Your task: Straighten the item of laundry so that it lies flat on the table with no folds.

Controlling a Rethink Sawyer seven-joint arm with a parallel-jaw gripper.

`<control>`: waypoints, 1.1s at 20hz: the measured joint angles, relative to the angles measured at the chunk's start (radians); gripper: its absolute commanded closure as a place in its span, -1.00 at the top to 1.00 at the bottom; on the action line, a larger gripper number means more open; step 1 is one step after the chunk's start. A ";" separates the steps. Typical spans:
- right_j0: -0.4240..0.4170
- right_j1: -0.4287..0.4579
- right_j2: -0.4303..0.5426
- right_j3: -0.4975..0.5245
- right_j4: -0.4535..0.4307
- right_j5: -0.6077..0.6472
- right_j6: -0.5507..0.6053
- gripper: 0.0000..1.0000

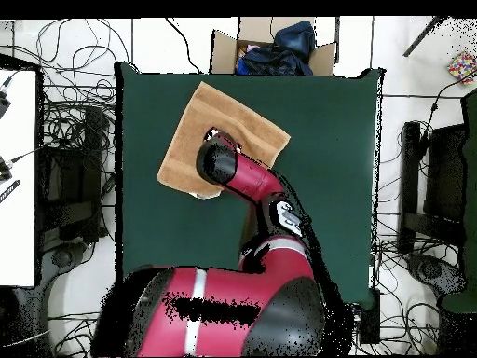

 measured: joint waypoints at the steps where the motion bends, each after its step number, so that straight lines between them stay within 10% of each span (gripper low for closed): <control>1: -0.013 -0.001 0.016 0.000 0.000 0.004 0.000 1.00; 8: 0.001 0.002 0.021 -0.010 0.038 0.004 0.000 1.00; 22: 0.457 0.049 -0.225 -0.072 0.154 0.206 0.000 1.00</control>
